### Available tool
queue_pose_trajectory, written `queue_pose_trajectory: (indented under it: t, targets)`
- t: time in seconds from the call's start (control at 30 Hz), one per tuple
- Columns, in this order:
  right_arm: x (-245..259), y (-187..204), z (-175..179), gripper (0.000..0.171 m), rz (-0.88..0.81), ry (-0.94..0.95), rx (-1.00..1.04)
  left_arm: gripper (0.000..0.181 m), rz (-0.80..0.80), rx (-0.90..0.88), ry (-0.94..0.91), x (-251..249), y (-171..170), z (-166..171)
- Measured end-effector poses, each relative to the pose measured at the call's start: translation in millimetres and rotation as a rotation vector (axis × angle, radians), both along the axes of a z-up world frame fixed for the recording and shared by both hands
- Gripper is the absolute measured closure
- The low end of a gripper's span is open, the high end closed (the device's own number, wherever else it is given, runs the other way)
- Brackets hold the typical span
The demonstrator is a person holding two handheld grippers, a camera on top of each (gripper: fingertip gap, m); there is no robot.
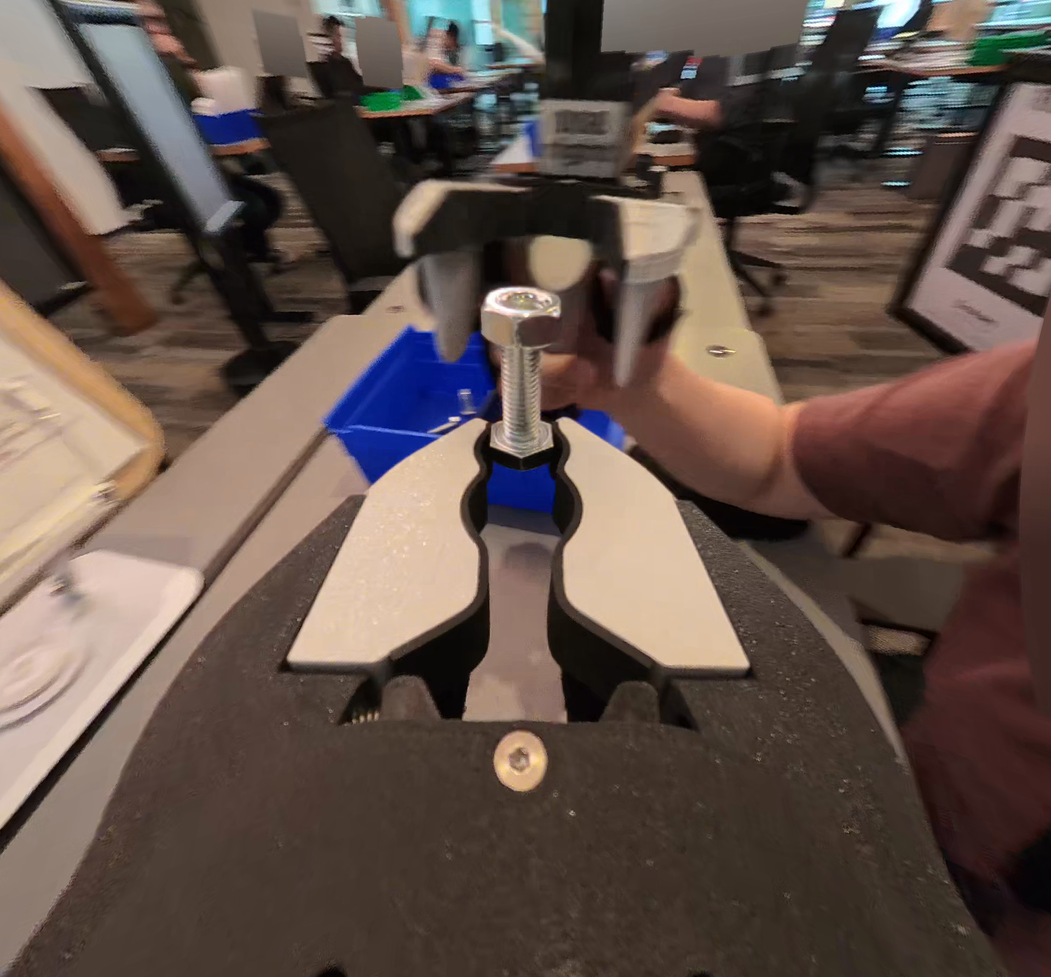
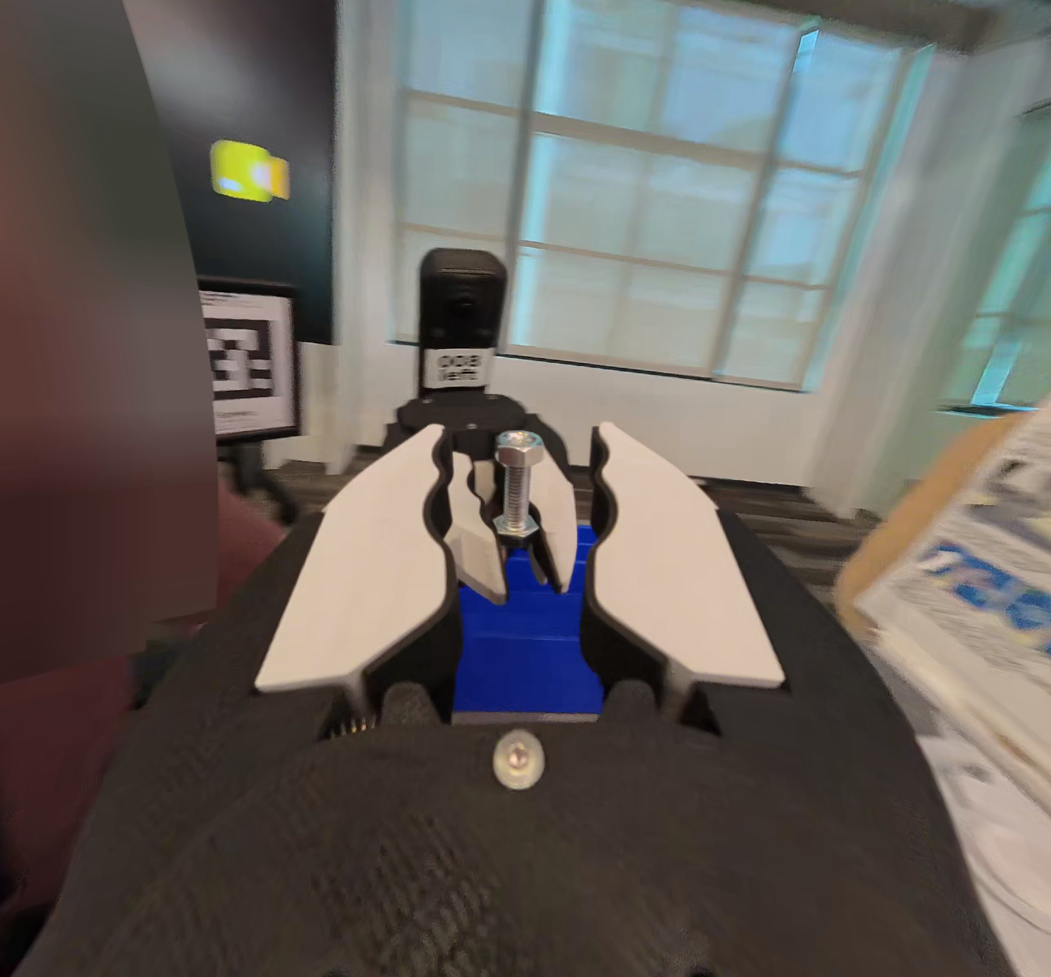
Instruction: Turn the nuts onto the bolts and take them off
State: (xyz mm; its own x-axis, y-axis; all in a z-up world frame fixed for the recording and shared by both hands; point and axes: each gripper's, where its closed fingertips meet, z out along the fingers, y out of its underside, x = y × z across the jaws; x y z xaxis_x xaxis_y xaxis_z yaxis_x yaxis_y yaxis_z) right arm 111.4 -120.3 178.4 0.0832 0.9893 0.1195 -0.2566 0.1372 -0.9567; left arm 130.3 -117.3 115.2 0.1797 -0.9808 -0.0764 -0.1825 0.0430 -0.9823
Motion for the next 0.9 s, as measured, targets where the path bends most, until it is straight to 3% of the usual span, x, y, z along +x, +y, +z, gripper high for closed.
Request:
queue_pose_trajectory:
  t: [0.1,0.17,0.33,0.6,0.77,0.9]
  targets:
    - [-3,23,0,0.127,-0.324,0.002,0.007,0.163,0.15,0.041,-0.016,-9,20,4]
    - [-7,27,-4,0.13,-0.405,0.003,0.025,0.163,0.184,0.038,-0.009,-9,24,2]
    - [-22,18,-13,0.13,-0.344,-0.04,0.0,0.164,0.169,-0.006,-0.014,-6,25,-2]
    - [-23,28,-20,0.134,-0.442,-0.039,-0.075,0.163,0.266,0.043,0.028,-8,35,-7]
    - [-22,28,-21,0.152,-0.492,-0.045,-0.038,0.163,0.276,0.054,0.04,-6,34,-9]
    - [-21,26,-21,0.153,-0.466,-0.076,-0.02,0.163,0.266,0.066,0.048,-6,32,-9]
